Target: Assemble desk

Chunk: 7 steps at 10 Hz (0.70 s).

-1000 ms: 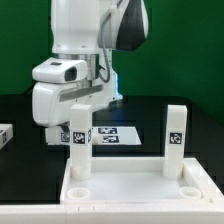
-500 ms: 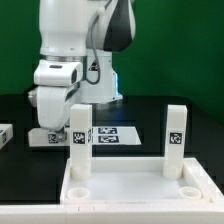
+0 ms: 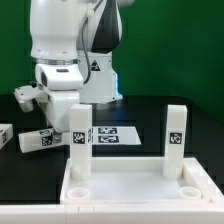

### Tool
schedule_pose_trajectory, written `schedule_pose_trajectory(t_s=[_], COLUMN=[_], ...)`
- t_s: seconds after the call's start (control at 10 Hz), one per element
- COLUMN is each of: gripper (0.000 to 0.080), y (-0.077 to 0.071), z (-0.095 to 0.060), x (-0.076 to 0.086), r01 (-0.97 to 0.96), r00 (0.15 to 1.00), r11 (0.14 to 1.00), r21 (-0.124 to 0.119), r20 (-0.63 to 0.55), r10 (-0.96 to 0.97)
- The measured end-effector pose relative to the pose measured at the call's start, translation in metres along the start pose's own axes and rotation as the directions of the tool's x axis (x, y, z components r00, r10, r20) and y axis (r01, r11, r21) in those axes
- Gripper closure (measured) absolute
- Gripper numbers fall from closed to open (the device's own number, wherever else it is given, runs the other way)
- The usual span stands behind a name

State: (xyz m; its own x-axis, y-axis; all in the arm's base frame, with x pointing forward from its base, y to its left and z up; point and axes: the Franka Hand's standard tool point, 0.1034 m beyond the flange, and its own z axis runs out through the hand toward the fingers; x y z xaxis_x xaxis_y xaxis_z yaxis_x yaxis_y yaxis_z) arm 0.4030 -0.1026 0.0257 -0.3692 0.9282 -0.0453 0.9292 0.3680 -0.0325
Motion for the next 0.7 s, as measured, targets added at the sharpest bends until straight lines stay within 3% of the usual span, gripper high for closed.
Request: schedule_pose_trajectory(t_s=[0.1, 0.5, 0.7], gripper=[0.0515, 0.0515, 0.0515], y=[0.0026, -0.0026, -0.0042], z=[-0.0033, -0.0013, 0.0043], x=[0.0008, -0.0023, 0.0076], r01=[0.223, 0.453, 0.549], r00=[0.975, 0.892, 0.836], r11=[0.974, 0.891, 0.834], r21=[0.025, 0.038, 0.062], r20=[-0.015, -0.017, -0.049], r10=[-0.223, -0.453, -0.547])
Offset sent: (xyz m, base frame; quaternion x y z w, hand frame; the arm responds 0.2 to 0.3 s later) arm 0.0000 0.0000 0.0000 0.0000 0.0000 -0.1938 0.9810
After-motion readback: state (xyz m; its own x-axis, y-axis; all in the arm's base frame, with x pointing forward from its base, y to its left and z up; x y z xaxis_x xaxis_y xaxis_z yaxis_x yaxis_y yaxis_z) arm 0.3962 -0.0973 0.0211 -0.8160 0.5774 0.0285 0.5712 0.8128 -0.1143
